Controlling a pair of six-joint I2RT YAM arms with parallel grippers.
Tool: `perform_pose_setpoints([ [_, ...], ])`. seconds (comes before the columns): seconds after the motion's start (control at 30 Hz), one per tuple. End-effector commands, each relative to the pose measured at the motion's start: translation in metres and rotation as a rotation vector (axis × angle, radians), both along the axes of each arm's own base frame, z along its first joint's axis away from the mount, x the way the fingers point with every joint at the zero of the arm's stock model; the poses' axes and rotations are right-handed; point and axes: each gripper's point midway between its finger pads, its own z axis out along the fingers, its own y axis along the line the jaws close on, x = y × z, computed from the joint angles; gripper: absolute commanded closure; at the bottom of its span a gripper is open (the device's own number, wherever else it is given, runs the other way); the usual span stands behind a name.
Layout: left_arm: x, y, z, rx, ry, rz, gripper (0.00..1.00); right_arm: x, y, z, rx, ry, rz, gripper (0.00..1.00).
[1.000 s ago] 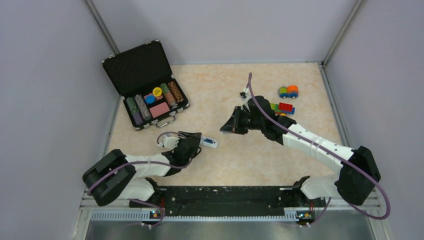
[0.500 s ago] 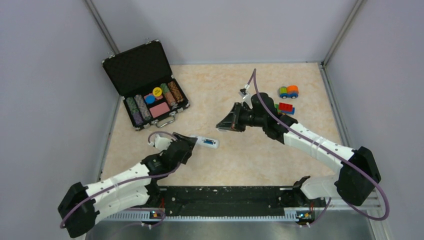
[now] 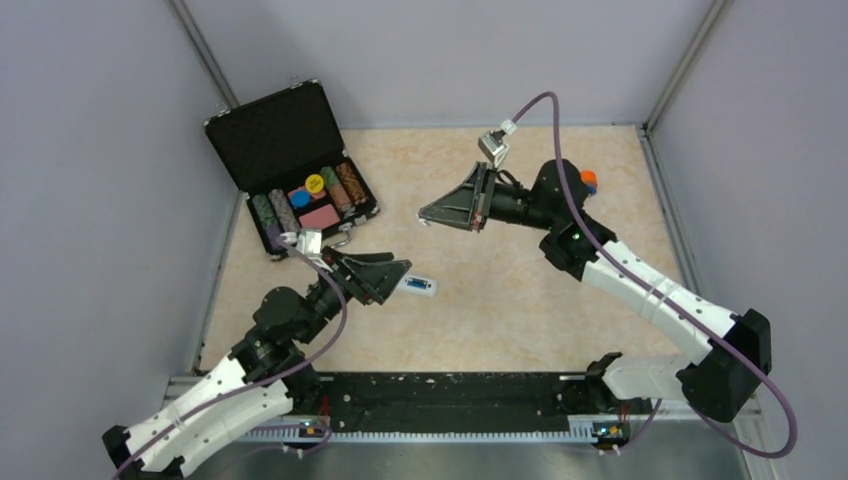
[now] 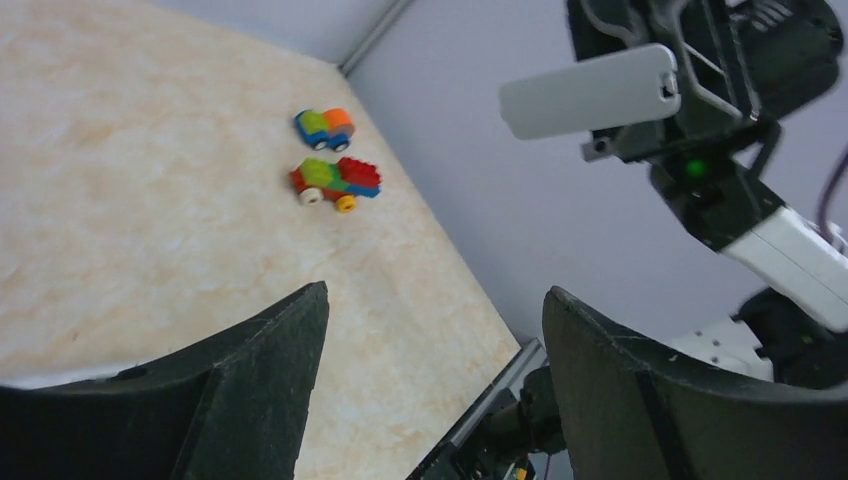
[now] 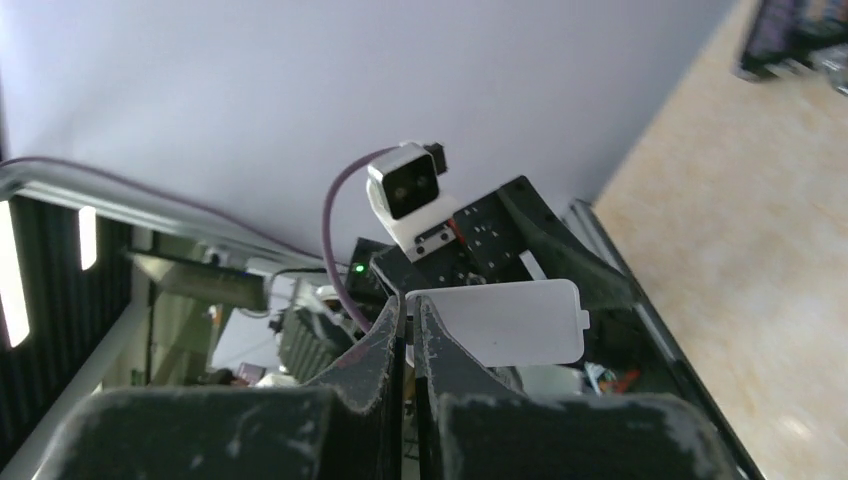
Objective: Load the batteries into the remote control
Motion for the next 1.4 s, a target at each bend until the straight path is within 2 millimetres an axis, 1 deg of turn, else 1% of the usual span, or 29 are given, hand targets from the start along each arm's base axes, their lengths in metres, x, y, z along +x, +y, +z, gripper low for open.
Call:
perform_pose_setpoints([
  [0.0, -0.037, -0.025, 0.09, 0.077, -0.335, -0.24, 0.17, -0.034, -0.017, 0.1, 0.257, -0.154, 0.117, 1.0],
  [0.07, -0.049, -0.036, 0.109, 0.151, -0.418, -0.338, 0.17, -0.045, -0.021, 0.117, 0.312, -0.161, 0.166, 1.0],
  [0.1, -0.051, -0.041, 0.119, 0.187, -0.458, -0.366, 0.17, -0.05, -0.024, 0.125, 0.334, -0.164, 0.186, 1.0],
  [0.17, -0.059, -0.045, 0.139, 0.243, -0.551, -0.415, 0.17, -0.063, -0.03, 0.138, 0.367, -0.187, 0.244, 1.0],
  [0.2, -0.06, -0.046, 0.141, 0.28, -0.57, -0.434, 0.17, -0.069, -0.032, 0.142, 0.376, -0.193, 0.267, 1.0],
  [0.23, -0.062, -0.046, 0.152, 0.305, -0.61, -0.443, 0.17, -0.074, -0.035, 0.148, 0.386, -0.207, 0.289, 1.0],
  [0.37, -0.071, -0.056, 0.163, 0.352, -0.68, -0.557, 0.18, -0.091, -0.043, 0.157, 0.389, -0.256, 0.348, 1.0],
  [0.47, -0.075, -0.063, 0.165, 0.381, -0.712, -0.628, 0.19, -0.102, -0.049, 0.165, 0.402, -0.291, 0.387, 1.0],
  [0.57, -0.071, -0.066, 0.171, 0.417, -0.735, -0.645, 0.2, -0.111, -0.054, 0.169, 0.415, -0.308, 0.428, 1.0],
  [0.73, -0.063, -0.068, 0.187, 0.43, -0.779, -0.624, 0.22, -0.12, -0.057, 0.168, 0.404, -0.315, 0.469, 1.0],
  [0.83, -0.06, -0.071, 0.191, 0.421, -0.776, -0.636, 0.27, -0.12, -0.057, 0.162, 0.383, -0.302, 0.472, 1.0],
  [0.93, -0.063, -0.072, 0.195, 0.388, -0.771, -0.673, 0.38, -0.119, -0.056, 0.156, 0.367, -0.298, 0.472, 1.0],
  [1.0, -0.068, -0.072, 0.197, 0.36, -0.774, -0.712, 0.48, -0.118, -0.055, 0.153, 0.359, -0.294, 0.468, 1.0],
  [1.03, -0.072, -0.073, 0.197, 0.345, -0.776, -0.736, 0.52, -0.117, -0.054, 0.151, 0.354, -0.288, 0.468, 1.0],
  [1.13, -0.074, -0.073, 0.197, 0.327, -0.765, -0.762, 0.53, -0.116, -0.053, 0.149, 0.352, -0.282, 0.471, 1.0],
  [1.37, -0.078, -0.073, 0.207, 0.285, -0.784, -0.787, 0.47, -0.114, -0.05, 0.143, 0.34, -0.26, 0.477, 1.0],
])
